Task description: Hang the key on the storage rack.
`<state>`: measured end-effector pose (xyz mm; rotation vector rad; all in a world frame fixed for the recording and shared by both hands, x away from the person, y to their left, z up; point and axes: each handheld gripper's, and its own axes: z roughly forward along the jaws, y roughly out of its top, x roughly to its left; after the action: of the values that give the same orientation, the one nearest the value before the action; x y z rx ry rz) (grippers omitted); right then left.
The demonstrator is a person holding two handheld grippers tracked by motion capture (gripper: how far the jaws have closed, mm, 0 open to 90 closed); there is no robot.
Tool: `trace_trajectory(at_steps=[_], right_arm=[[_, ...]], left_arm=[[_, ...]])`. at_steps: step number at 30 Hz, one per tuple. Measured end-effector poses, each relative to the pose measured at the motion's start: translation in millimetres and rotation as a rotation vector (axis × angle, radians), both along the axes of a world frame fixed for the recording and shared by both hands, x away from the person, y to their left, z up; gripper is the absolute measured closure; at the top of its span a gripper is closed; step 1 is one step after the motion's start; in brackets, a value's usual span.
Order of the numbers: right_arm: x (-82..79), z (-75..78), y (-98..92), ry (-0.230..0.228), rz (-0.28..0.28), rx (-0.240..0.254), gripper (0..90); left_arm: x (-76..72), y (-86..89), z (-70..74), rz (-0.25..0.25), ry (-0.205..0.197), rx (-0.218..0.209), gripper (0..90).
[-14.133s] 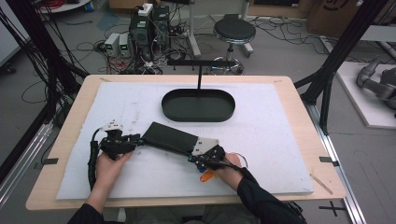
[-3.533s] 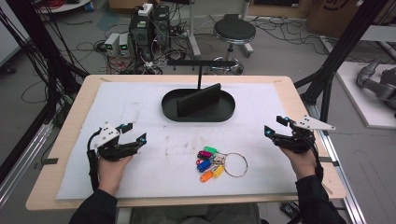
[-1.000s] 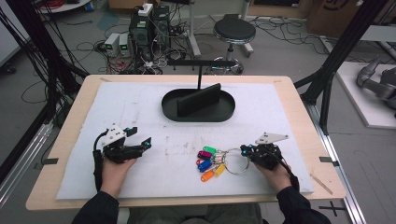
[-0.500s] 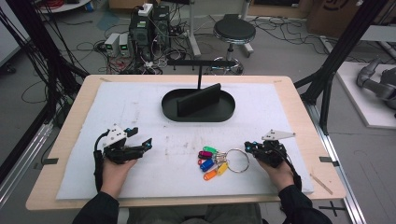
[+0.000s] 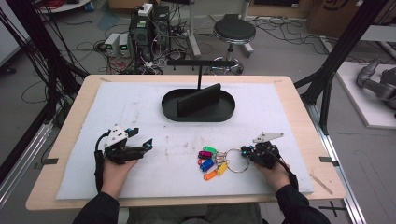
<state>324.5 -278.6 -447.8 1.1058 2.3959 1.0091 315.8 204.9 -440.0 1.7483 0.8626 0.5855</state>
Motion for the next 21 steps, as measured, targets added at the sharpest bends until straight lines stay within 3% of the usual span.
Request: trace_trajectory(at_steps=[1, 2, 8, 15, 21], right_arm=[[0.0, 0.0, 0.0, 0.000, 0.000, 0.000, 87.7], [0.0, 3.9, -3.6, -0.010, -0.018, 0.052, 87.8], [-3.7, 15.0, -11.4, -0.033, -0.040, 0.185, 88.0], [-8.6, 20.8, -10.5, -0.034, -0.042, 0.271, 88.0], [-13.8, 25.6, -4.4, -0.049, 0.003, 0.359, 87.6]], left_arm=[[0.0, 0.0, 0.0, 0.000, 0.000, 0.000, 26.2], [0.0, 0.1, -0.1, -0.001, 0.000, 0.000, 26.2], [-0.3, -0.3, -0.1, -0.002, -0.002, 0.004, 26.2], [-0.2, -1.3, -0.2, -0.001, -0.003, 0.009, 26.3], [-0.2, -1.6, -0.3, -0.001, -0.003, 0.010, 26.4]])
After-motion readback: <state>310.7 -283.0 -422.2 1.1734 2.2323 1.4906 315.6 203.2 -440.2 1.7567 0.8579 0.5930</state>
